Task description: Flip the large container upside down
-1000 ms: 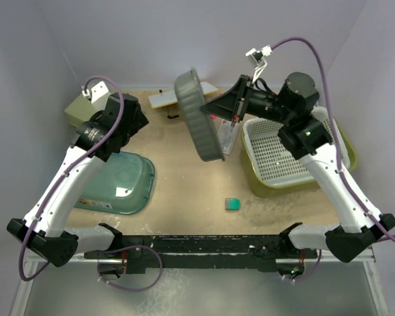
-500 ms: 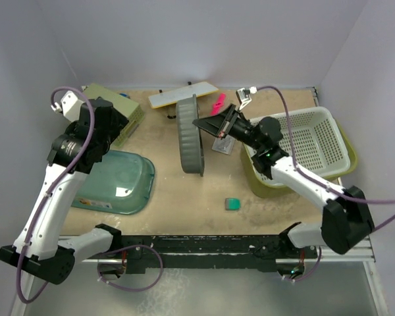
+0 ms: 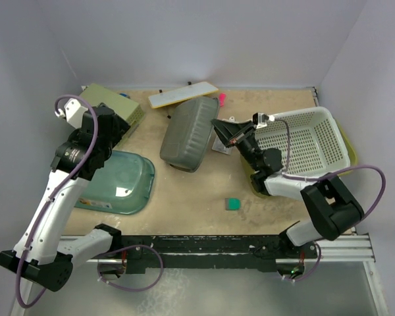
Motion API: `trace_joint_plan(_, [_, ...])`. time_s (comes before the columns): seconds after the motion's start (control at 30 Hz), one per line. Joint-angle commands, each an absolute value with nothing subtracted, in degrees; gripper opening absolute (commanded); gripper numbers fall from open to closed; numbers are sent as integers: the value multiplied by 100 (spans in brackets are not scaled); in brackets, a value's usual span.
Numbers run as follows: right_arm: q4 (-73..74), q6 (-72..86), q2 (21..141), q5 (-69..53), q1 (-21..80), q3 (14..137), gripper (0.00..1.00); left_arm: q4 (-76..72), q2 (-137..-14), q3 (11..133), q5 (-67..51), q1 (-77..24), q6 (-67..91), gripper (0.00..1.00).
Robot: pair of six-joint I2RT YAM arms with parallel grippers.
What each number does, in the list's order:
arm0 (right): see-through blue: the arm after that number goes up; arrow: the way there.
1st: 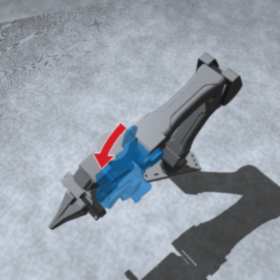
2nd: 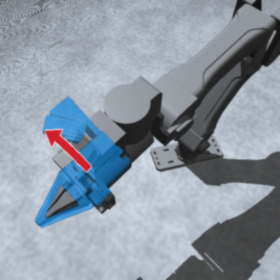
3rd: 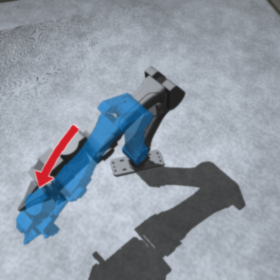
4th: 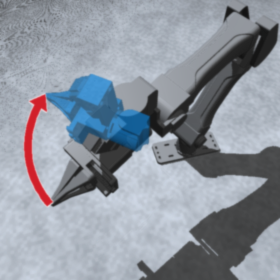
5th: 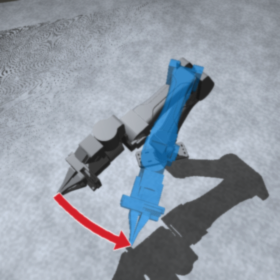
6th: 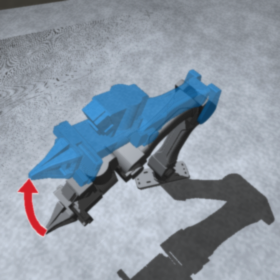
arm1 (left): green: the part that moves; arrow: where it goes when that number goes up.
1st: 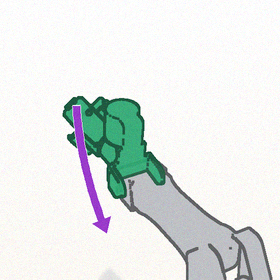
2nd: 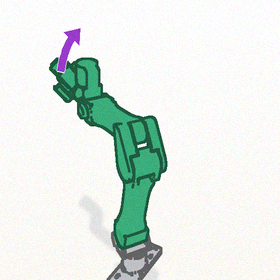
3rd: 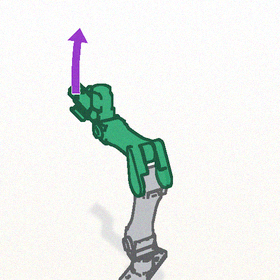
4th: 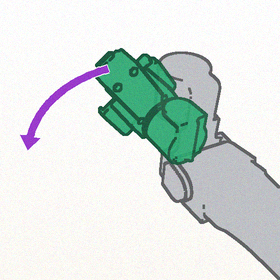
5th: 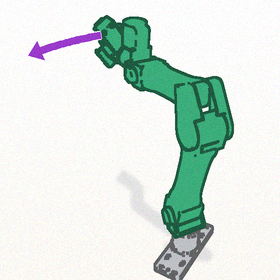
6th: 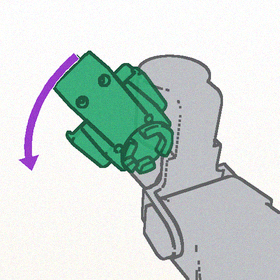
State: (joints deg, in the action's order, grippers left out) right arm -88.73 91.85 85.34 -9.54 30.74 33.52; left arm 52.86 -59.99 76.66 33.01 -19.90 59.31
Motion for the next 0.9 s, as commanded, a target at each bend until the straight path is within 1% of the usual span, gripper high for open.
trace_joint_plan(0.0, [-9097,9210,7851,-429,3106,3068,0,4899,-5977,7649,3293,-1960,5729,79])
trace_joint_plan(0.03, [-8691,9026,7619,-510,3111,2987,0,4890,-6003,7652,3281,-1953,5700,79])
trace_joint_plan(0.13, [-6779,8318,6686,-568,3201,2684,0,4846,-6046,7620,3248,-1959,5642,79])
trace_joint_plan(0.23, [-5246,7375,5786,-328,3287,2508,0,4578,-6034,7442,2992,-1953,5529,79])
trace_joint_plan(0.27, [-4771,7196,5506,-179,3306,2462,0,4388,-5990,7305,2807,-1958,5517,79])
trace_joint_plan(0.33, [-4272,7007,5093,31,3328,2274,0,3927,-5886,6993,2488,-1955,5571,79])
trace_joint_plan(0.4, [-3891,6974,4850,74,3340,2196,0,3648,-5862,6783,2313,-1959,5652,79])
trace_joint_plan(0.53, [-3172,7026,4580,-23,3365,2017,0,3767,-6027,6810,2232,-1959,5638,79])
trace_joint_plan(0.67, [-2839,7055,4427,98,3436,1835,5,3808,-5989,6802,2308,-1958,5573,79])
trace_joint_plan(0.77, [-2956,7077,4601,463,3713,1824,8,3724,-5959,6713,2299,-1959,5600,79])
trace_joint_plan(0.87, [-3000,7039,4890,691,4026,1881,17,3653,-6002,6718,2209,-1960,5596,79])
